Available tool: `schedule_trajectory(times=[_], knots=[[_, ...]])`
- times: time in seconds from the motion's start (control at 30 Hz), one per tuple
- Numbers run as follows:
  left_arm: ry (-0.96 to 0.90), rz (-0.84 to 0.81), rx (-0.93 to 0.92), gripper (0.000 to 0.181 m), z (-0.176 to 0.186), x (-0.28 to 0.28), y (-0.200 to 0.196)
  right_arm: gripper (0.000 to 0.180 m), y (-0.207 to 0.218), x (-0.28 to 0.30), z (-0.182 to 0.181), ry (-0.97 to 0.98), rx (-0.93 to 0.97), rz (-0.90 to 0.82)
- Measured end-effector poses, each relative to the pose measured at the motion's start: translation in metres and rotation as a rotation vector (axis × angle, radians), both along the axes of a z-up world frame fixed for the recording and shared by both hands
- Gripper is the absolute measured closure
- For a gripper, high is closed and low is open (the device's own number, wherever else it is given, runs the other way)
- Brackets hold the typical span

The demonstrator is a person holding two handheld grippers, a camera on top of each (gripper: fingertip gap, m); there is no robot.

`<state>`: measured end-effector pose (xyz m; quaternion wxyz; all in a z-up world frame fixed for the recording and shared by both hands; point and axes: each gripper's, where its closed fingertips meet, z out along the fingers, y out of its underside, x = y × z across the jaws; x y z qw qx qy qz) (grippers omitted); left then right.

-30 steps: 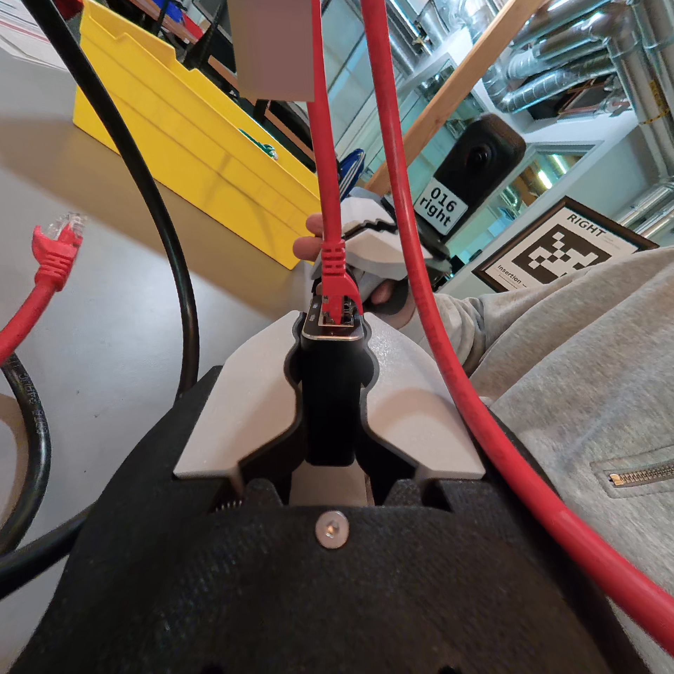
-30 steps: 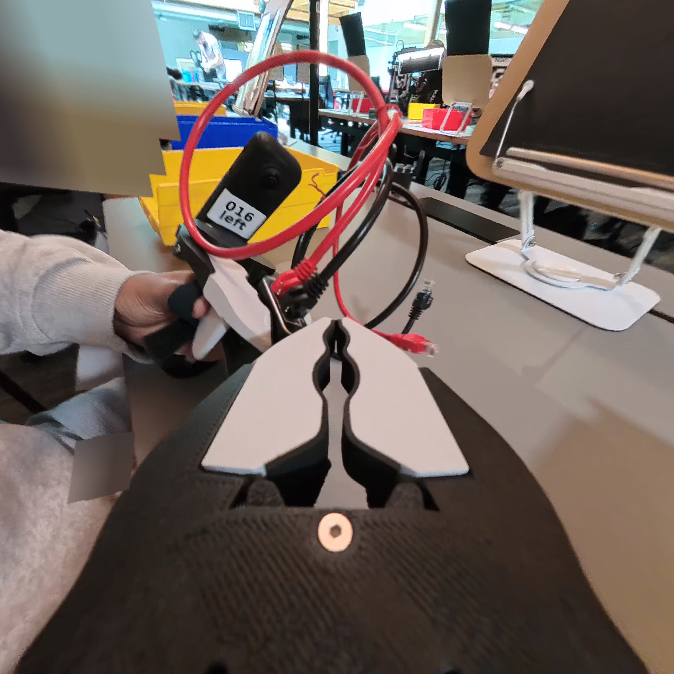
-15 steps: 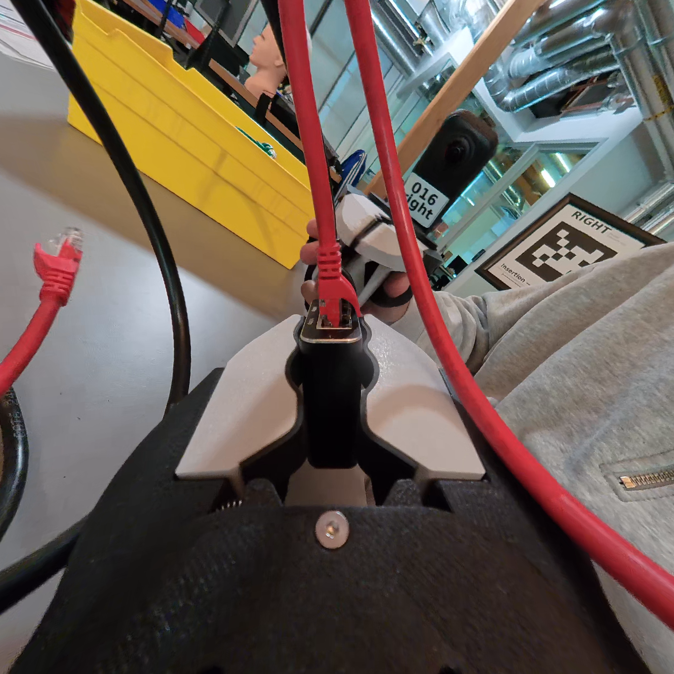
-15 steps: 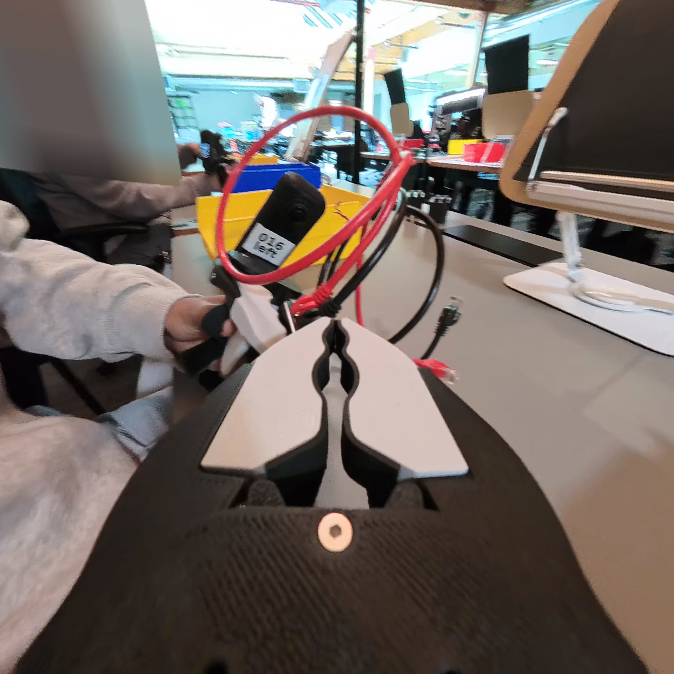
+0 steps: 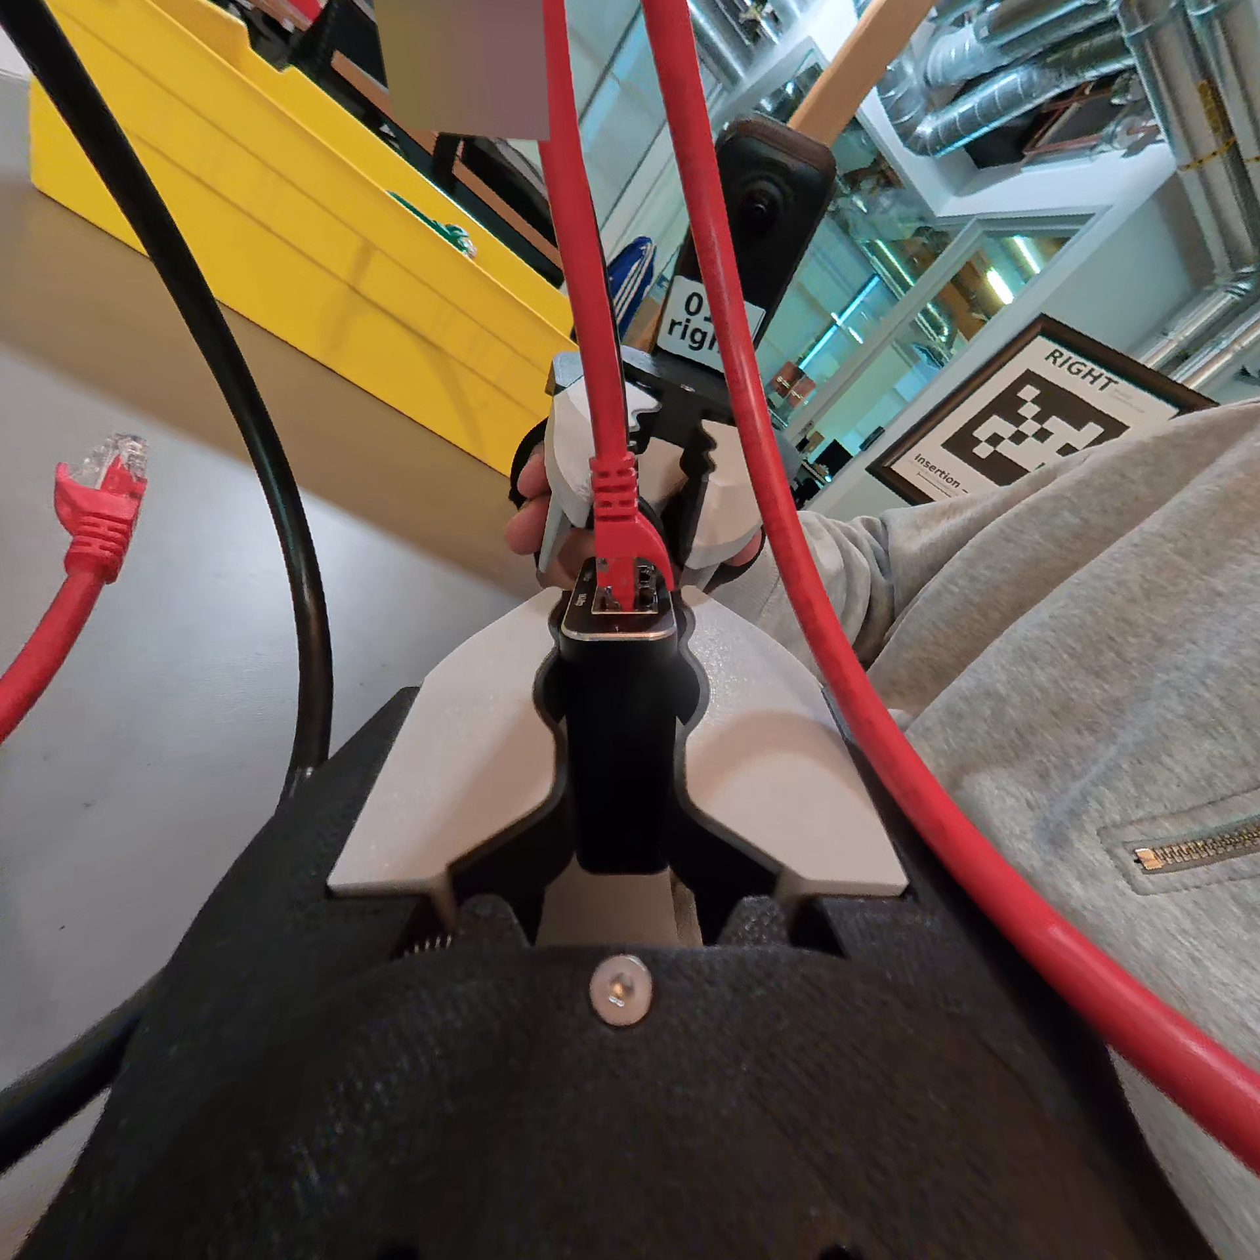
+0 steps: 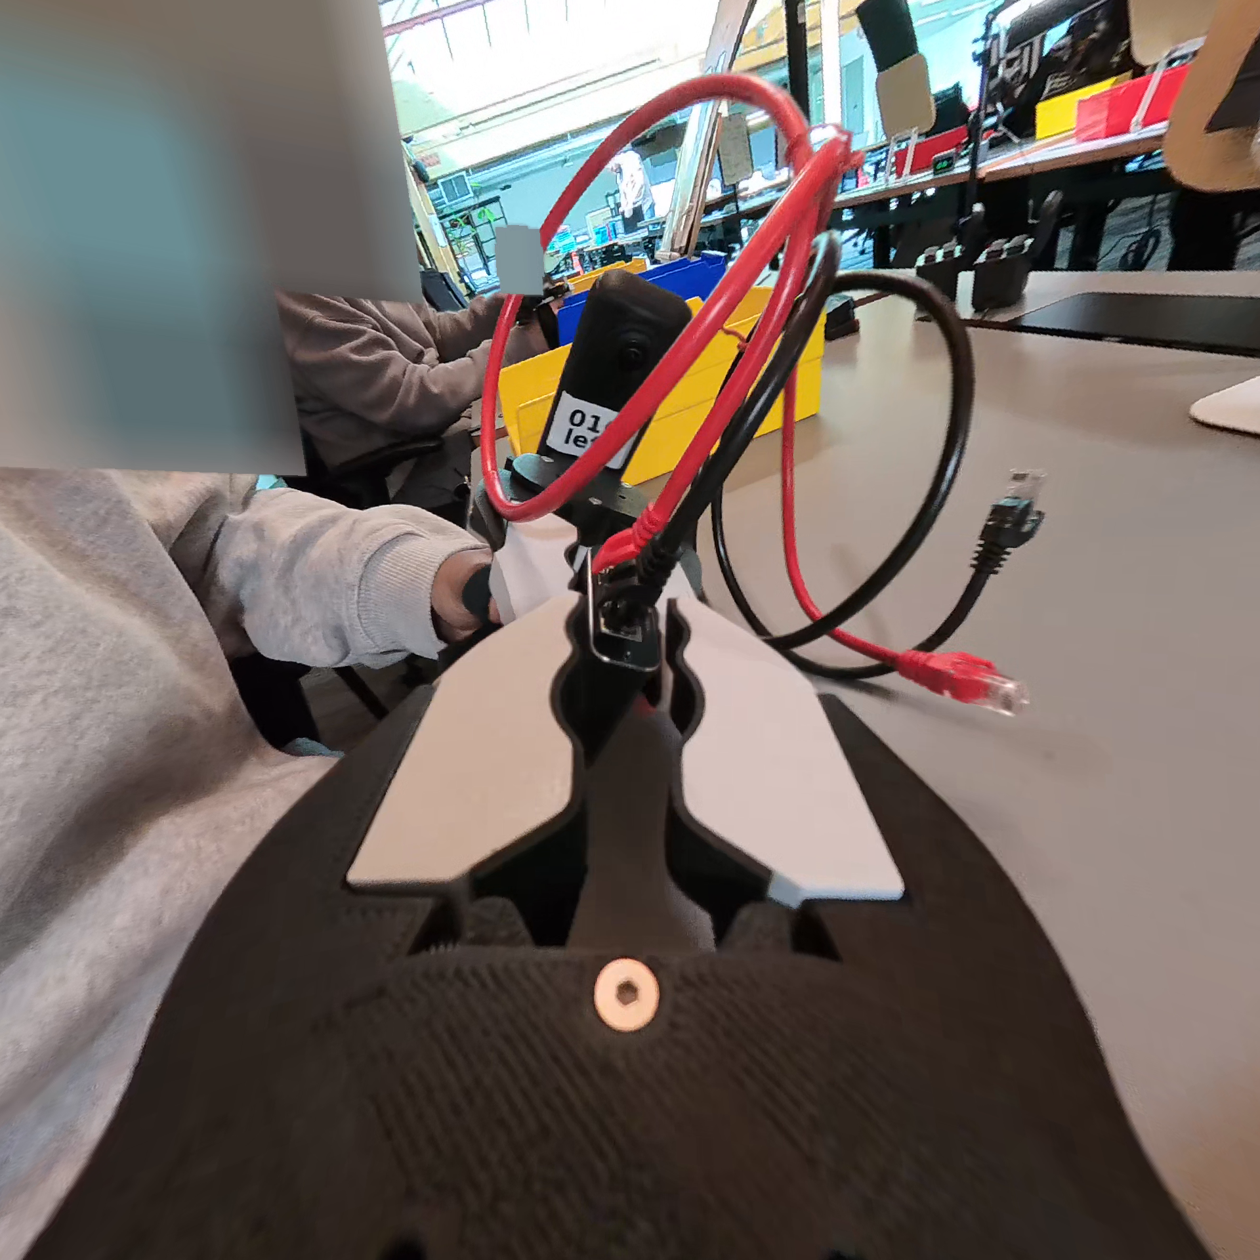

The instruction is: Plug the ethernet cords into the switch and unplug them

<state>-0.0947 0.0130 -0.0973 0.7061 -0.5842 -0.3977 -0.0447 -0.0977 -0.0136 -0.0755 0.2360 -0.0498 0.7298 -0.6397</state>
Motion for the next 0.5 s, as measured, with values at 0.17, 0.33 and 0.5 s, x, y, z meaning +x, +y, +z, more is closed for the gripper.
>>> schedule_trajectory(times=[0.17,0.33,0.5], knots=[[0.004,-0.029,-0.001,0.154,0.0007,0.003,0.0039,0.162,0.0005,0.0037,0.0002,-0.05,0.013,0.029],[-0.005,-0.04,-0.014,0.154,-0.0021,0.0039,0.0048,0.163,0.0012,0.0043,-0.0018,-0.056,0.032,0.046],[-0.011,-0.047,-0.034,0.154,-0.0047,0.0046,0.0057,0.163,0.0013,0.0044,-0.003,-0.062,0.044,0.053]])
